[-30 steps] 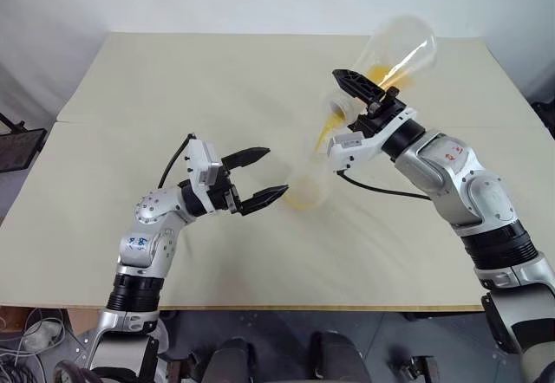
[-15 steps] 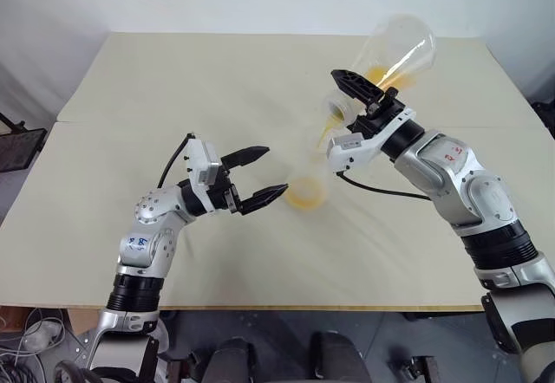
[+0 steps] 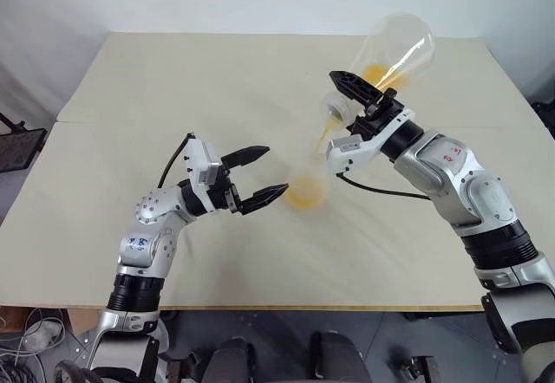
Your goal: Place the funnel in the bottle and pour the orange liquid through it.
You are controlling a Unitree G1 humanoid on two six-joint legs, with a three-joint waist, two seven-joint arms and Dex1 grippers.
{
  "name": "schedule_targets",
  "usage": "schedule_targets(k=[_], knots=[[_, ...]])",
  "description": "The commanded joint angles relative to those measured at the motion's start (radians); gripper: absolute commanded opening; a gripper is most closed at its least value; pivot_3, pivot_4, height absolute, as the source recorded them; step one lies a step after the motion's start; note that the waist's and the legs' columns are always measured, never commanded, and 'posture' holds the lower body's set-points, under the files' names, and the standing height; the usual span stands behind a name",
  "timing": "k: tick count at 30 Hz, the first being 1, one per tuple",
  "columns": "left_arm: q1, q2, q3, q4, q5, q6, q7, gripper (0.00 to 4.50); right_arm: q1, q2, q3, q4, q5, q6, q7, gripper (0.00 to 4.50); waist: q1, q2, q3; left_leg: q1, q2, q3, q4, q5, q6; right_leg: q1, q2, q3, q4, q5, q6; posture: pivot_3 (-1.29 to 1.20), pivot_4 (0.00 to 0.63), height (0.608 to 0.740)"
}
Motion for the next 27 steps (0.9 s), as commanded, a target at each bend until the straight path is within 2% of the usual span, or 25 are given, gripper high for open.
schedule_targets(k=[1,27], knots=[[-0.007,-0.005,0.01,-0.043,-0.01,-0.015,0.003,4.5,-0.015,-0.013,-0.032,-0.022,-0.005,-0.001,-0.022,2.48,0.0,0.0,0.0,0.0,0.0,0.0,0.0,0.0,0.0,0.0,0.0,0.0,0.0,0.0,0.0,0.0,0.15,0.74],[-0.008,-0.02,0.016,-0.037,-0.016,-0.032,0.004,4.5,-0.009,-0.019,-0.039,-0.024,-0.027,0.004,-0.037,2.48,0.0,0.0,0.0,0.0,0.0,0.0,0.0,0.0,0.0,0.0,0.0,0.0,0.0,0.0,0.0,0.0,0.15,0.74]])
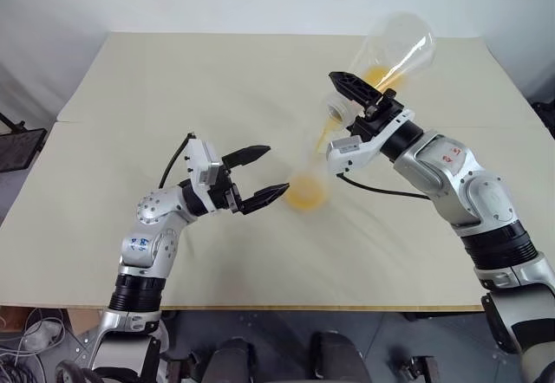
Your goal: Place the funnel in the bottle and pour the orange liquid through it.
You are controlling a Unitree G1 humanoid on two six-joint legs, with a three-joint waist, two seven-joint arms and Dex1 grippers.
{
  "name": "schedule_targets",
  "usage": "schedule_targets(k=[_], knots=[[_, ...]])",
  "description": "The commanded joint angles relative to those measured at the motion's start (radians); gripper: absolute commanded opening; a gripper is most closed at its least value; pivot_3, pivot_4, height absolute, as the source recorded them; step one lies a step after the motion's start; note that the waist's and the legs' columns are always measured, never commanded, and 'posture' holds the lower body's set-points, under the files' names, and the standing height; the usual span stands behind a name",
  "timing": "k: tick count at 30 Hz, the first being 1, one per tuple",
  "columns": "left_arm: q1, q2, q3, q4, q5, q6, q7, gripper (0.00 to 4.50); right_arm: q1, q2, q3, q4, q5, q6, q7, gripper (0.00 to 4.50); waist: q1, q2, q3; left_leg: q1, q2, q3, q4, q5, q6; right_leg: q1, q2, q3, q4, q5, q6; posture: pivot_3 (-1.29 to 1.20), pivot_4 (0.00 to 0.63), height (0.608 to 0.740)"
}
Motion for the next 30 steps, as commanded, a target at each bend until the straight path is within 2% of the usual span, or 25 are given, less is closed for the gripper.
schedule_targets(k=[1,30], knots=[[-0.009,-0.012,0.019,-0.036,-0.018,-0.025,0.004,4.5,-0.01,-0.021,-0.039,-0.024,-0.012,0.003,-0.036,2.48,0.0,0.0,0.0,0.0,0.0,0.0,0.0,0.0,0.0,0.0,0.0,0.0,0.0,0.0,0.0,0.0,0.15,0.74],[-0.012,-0.022,0.019,-0.027,-0.011,-0.035,0.007,4.5,0.004,-0.044,-0.038,-0.029,-0.04,-0.01,-0.082,2.48,0.0,0.0,0.0,0.0,0.0,0.0,0.0,0.0,0.0,0.0,0.0,0.0,0.0,0.0,0.0,0.0,0.15,0.74]])
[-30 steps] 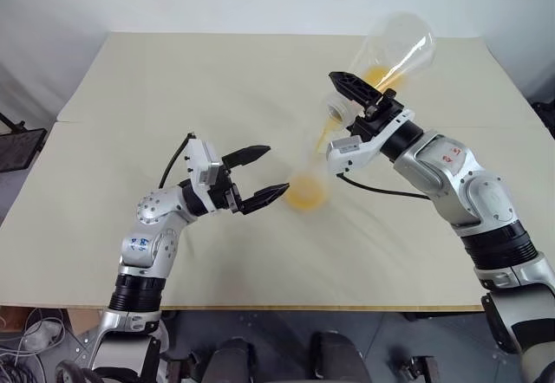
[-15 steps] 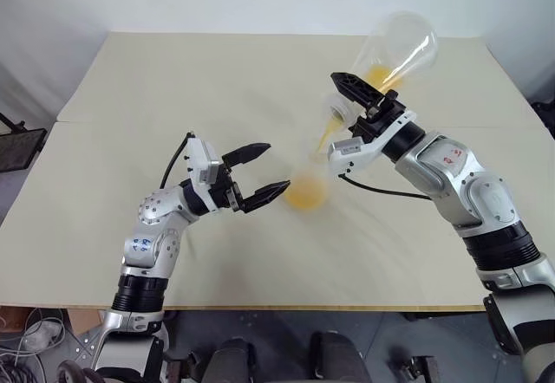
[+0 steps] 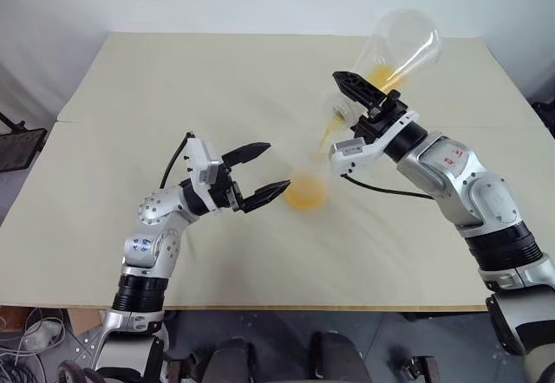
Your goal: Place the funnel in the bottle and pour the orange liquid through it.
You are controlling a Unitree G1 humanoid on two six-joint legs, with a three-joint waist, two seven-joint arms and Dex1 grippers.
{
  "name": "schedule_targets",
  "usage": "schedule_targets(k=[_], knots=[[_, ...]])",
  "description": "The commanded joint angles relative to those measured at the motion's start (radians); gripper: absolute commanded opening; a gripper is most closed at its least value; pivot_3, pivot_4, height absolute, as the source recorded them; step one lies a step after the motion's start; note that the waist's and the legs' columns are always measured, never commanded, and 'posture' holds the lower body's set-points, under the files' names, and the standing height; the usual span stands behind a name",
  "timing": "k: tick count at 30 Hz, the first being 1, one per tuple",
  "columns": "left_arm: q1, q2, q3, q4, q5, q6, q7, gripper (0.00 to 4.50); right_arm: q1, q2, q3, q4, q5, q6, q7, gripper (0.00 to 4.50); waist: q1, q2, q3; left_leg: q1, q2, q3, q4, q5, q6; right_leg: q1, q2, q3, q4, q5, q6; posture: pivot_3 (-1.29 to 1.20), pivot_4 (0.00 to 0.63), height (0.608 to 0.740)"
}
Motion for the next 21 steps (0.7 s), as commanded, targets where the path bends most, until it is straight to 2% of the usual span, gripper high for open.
schedule_targets(k=[1,21], knots=[[-0.011,-0.004,0.011,-0.03,-0.011,-0.021,-0.001,4.5,-0.005,-0.018,-0.038,-0.028,0.003,-0.006,-0.026,2.48,0.0,0.0,0.0,0.0,0.0,0.0,0.0,0.0,0.0,0.0,0.0,0.0,0.0,0.0,0.0,0.0,0.15,0.74],[-0.002,-0.009,0.011,-0.036,-0.01,-0.024,0.005,4.5,-0.008,-0.019,-0.035,-0.027,-0.016,-0.022,-0.05,2.48,0.0,0.0,0.0,0.0,0.0,0.0,0.0,0.0,0.0,0.0,0.0,0.0,0.0,0.0,0.0,0.0,0.15,0.74]])
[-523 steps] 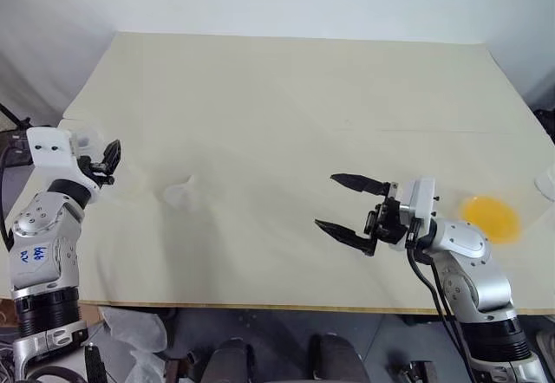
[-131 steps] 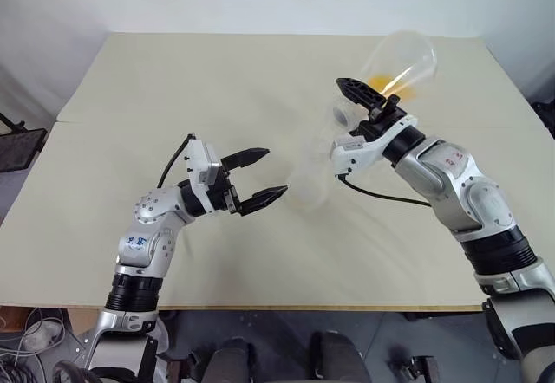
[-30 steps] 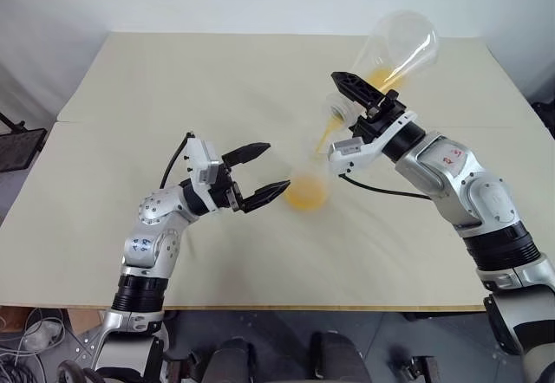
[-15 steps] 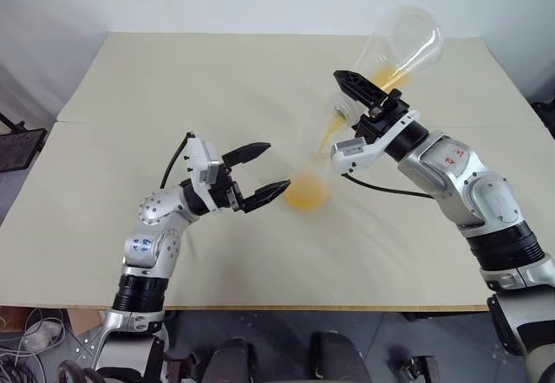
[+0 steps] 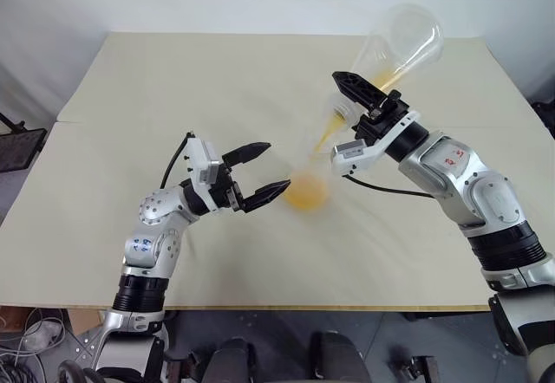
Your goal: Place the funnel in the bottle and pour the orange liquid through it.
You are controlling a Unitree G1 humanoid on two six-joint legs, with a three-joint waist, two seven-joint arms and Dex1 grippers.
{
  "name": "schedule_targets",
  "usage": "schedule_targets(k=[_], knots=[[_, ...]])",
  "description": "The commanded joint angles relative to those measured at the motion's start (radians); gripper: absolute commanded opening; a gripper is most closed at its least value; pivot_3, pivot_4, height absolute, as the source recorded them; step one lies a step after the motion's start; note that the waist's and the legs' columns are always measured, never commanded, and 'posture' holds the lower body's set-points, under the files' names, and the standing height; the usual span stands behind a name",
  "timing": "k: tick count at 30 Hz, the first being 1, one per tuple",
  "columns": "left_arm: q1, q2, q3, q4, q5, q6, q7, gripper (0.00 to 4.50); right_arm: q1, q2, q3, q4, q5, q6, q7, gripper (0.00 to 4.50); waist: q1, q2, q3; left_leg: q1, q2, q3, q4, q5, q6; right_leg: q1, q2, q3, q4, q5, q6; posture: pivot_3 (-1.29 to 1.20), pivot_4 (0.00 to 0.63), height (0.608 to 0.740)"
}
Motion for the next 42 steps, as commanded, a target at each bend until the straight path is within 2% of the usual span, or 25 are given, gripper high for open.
schedule_targets(k=[1,42], knots=[[-0.002,-0.006,0.011,-0.036,-0.009,-0.025,0.003,4.5,-0.007,-0.012,-0.034,-0.028,0.006,-0.004,-0.025,2.48,0.0,0.0,0.0,0.0,0.0,0.0,0.0,0.0,0.0,0.0,0.0,0.0,0.0,0.0,0.0,0.0,0.15,0.74],[0.0,-0.02,0.006,-0.031,-0.004,-0.039,0.017,4.5,-0.043,-0.017,-0.021,0.026,-0.033,-0.035,-0.056,2.48,0.0,0.0,0.0,0.0,0.0,0.0,0.0,0.0,0.0,0.0,0.0,0.0,0.0,0.0,0.0,0.0,0.15,0.74]])
